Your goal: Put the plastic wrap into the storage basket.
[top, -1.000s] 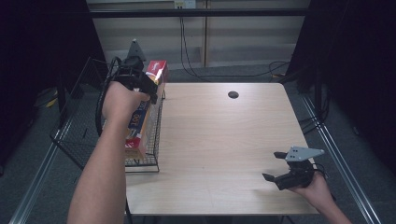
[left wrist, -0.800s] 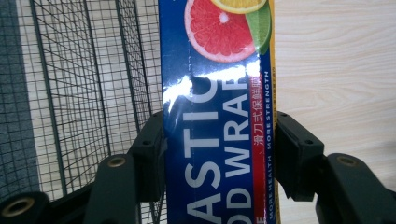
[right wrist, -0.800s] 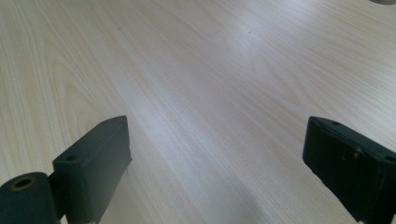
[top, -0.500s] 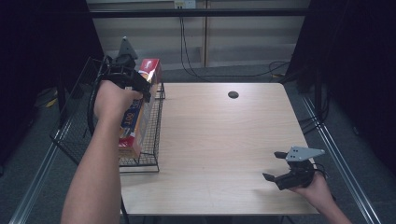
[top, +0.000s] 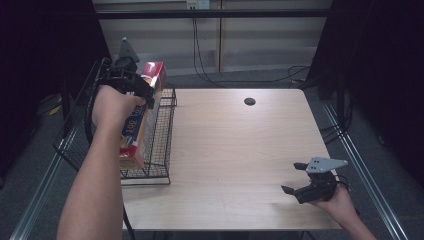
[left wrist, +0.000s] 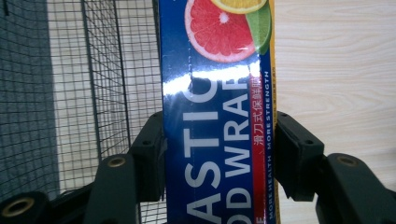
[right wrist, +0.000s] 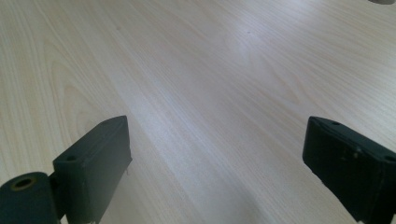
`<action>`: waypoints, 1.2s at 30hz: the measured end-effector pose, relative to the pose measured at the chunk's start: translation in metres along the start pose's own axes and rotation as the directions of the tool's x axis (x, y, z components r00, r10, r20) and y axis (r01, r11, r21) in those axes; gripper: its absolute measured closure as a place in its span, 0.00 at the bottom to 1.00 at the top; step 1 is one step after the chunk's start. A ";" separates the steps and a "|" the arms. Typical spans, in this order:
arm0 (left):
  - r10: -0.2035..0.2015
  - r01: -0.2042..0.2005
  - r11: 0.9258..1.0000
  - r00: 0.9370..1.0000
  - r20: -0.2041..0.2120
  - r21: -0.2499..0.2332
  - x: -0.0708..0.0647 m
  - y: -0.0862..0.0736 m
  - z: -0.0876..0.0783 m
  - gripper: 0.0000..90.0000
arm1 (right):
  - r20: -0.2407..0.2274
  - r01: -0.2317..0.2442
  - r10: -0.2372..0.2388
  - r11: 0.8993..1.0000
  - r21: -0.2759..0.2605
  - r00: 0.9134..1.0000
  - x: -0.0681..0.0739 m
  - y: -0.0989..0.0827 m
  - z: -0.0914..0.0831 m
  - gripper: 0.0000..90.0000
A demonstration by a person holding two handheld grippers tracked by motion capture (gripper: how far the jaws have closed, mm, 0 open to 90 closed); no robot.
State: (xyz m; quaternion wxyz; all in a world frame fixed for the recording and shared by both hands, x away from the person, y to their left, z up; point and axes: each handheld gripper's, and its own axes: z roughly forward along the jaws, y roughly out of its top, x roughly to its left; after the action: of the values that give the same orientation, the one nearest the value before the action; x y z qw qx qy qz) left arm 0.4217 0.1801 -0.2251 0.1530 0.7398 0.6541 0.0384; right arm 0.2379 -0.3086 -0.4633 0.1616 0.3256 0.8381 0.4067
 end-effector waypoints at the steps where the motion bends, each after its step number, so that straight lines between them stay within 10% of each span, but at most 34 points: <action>1: -0.007 0.007 1.000 1.000 0.004 0.000 0.002 0.000 -0.001 0.50 | 0.002 0.002 -0.002 1.000 -0.001 1.000 0.000 0.000 0.000 0.09; 36: -0.055 0.054 0.998 0.997 -0.049 -0.025 0.039 -0.003 -0.025 0.50 | -0.005 0.000 0.000 1.000 -0.003 1.000 0.000 -0.001 0.000 0.09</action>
State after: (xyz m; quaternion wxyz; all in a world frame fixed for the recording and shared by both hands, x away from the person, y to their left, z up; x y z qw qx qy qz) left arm 0.4179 0.2226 -0.2081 0.1465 0.7186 0.6771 0.0605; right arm 0.2373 -0.3084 -0.4640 0.1598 0.3245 0.8380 0.4086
